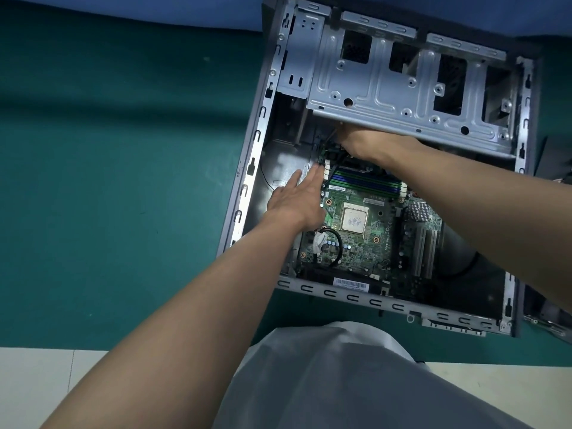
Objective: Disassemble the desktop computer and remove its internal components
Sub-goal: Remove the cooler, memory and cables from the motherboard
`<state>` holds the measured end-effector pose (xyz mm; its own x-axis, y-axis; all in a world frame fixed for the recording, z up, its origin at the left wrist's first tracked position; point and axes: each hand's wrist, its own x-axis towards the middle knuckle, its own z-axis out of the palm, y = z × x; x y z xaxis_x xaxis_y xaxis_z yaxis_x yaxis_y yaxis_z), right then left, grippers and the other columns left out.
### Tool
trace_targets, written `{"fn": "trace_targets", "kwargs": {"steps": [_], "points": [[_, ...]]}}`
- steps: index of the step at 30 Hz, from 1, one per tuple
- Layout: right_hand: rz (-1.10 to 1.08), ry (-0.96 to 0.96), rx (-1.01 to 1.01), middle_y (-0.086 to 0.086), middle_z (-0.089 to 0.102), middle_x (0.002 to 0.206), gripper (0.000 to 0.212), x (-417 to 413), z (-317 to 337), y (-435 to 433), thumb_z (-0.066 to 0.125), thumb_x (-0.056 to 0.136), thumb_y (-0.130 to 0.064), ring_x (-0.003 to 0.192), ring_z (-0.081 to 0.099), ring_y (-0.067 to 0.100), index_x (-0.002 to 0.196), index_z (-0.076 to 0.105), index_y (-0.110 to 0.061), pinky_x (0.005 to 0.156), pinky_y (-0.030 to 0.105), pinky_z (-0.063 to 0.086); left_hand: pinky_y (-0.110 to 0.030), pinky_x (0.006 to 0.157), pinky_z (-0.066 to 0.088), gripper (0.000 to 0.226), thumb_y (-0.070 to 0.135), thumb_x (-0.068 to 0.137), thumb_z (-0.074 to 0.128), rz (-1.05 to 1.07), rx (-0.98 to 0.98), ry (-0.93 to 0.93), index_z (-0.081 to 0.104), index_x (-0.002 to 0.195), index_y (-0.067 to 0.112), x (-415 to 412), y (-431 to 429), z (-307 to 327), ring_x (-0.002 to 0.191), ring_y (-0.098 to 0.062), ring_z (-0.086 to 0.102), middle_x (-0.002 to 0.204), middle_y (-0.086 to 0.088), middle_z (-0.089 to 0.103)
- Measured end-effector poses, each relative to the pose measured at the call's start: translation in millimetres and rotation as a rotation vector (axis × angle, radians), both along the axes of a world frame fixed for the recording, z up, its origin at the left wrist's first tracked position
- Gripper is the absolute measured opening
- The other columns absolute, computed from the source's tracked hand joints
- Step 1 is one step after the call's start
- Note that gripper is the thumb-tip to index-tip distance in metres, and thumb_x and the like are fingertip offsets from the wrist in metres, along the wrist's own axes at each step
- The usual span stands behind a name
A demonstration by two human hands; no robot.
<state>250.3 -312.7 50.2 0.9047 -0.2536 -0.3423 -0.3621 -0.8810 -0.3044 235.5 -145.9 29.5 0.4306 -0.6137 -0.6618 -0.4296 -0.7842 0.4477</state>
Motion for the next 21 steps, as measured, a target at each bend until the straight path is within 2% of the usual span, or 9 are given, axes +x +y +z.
{"fn": "trace_targets", "kwargs": {"steps": [5, 7, 13, 15, 17, 18, 19, 20, 21], "points": [[0.014, 0.034, 0.049, 0.007, 0.057, 0.079, 0.017, -5.3, 6.4, -1.5, 0.042, 0.100, -0.017, 0.069, 0.056, 0.023, 0.095, 0.056, -0.008, 0.055, 0.026, 0.043, -0.047, 0.118, 0.005, 0.088, 0.022, 0.096, 0.055, 0.014, -0.004, 0.004, -0.011, 0.153, 0.026, -1.4, -0.9, -0.4, 0.148, -0.017, -0.010, 0.160, 0.012, -0.015], [-0.008, 0.023, 0.077, 0.005, 0.054, 0.077, 0.017, -4.7, 8.7, 1.2, 0.041, 0.100, -0.016, 0.069, 0.053, 0.021, 0.093, 0.056, -0.010, 0.052, 0.023, 0.039, -0.048, 0.119, 0.006, 0.088, 0.022, 0.096, 0.055, 0.019, -0.007, 0.004, -0.012, 0.153, 0.026, -2.3, -1.2, -0.6, 0.148, -0.017, -0.011, 0.160, 0.012, -0.016], [-0.098, 0.097, 0.103, -0.001, 0.048, 0.076, 0.026, 2.3, 7.0, 6.7, 0.032, 0.102, -0.029, 0.081, 0.051, 0.022, 0.090, 0.051, -0.016, 0.076, 0.036, 0.043, -0.047, 0.118, 0.005, 0.090, 0.017, 0.095, 0.055, 0.025, -0.002, -0.004, -0.013, 0.153, 0.024, -4.3, -2.4, 0.1, 0.148, -0.018, -0.011, 0.160, 0.010, -0.016], [-0.123, 0.152, 0.116, 0.017, 0.056, 0.102, 0.031, -0.4, 7.2, 7.5, 0.030, 0.103, -0.026, 0.106, 0.052, 0.027, 0.110, 0.054, -0.006, 0.098, 0.042, 0.039, -0.047, 0.118, 0.004, 0.090, 0.014, 0.094, 0.055, 0.033, 0.000, 0.000, -0.013, 0.153, 0.024, -4.5, -2.7, 0.4, 0.148, -0.018, -0.011, 0.160, 0.010, -0.016], [-0.140, 0.215, 0.112, 0.017, 0.038, 0.146, 0.041, -2.9, 8.3, 8.4, 0.028, 0.103, -0.021, 0.134, 0.035, 0.028, 0.139, 0.040, -0.004, 0.111, 0.037, 0.021, -0.047, 0.118, 0.004, 0.090, 0.012, 0.094, 0.054, 0.040, 0.000, 0.000, -0.013, 0.153, 0.024, -4.6, -3.0, 1.2, 0.148, -0.018, -0.011, 0.160, 0.010, -0.016], [-0.134, 0.217, 0.105, 0.015, 0.032, 0.151, 0.043, -3.6, 9.5, 9.5, 0.028, 0.103, -0.020, 0.137, 0.032, 0.027, 0.142, 0.036, -0.005, 0.111, 0.035, 0.019, -0.047, 0.118, 0.005, 0.090, 0.012, 0.094, 0.054, 0.040, -0.001, -0.001, -0.013, 0.153, 0.024, -4.6, -3.2, 1.7, 0.148, -0.018, -0.011, 0.160, 0.010, -0.016], [-0.125, 0.199, 0.096, 0.018, 0.036, 0.147, 0.040, -2.6, 10.1, 10.5, 0.029, 0.103, -0.019, 0.131, 0.038, 0.029, 0.137, 0.042, -0.003, 0.107, 0.036, 0.024, -0.047, 0.118, 0.005, 0.090, 0.012, 0.094, 0.054, 0.040, -0.002, 0.000, -0.013, 0.153, 0.024, -4.7, -3.4, 2.0, 0.148, -0.018, -0.011, 0.160, 0.010, -0.016], [-0.112, 0.174, 0.068, 0.024, 0.049, 0.133, 0.034, -1.6, 11.3, 11.7, 0.029, 0.103, -0.019, 0.115, 0.050, 0.032, 0.122, 0.052, -0.001, 0.099, 0.038, 0.033, -0.047, 0.118, 0.005, 0.090, 0.012, 0.094, 0.053, 0.042, -0.003, 0.002, -0.013, 0.153, 0.024, -5.0, -3.5, 2.2, 0.148, -0.018, -0.011, 0.160, 0.010, -0.016], [-0.096, 0.136, 0.028, 0.023, 0.059, 0.108, 0.031, -0.4, 11.4, 11.2, 0.030, 0.103, -0.021, 0.091, 0.055, 0.030, 0.100, 0.055, -0.003, 0.087, 0.039, 0.041, -0.047, 0.118, 0.005, 0.090, 0.012, 0.094, 0.054, 0.044, -0.003, 0.003, -0.013, 0.153, 0.024, -5.1, -3.6, 2.5, 0.148, -0.018, -0.011, 0.160, 0.010, -0.016]]}}
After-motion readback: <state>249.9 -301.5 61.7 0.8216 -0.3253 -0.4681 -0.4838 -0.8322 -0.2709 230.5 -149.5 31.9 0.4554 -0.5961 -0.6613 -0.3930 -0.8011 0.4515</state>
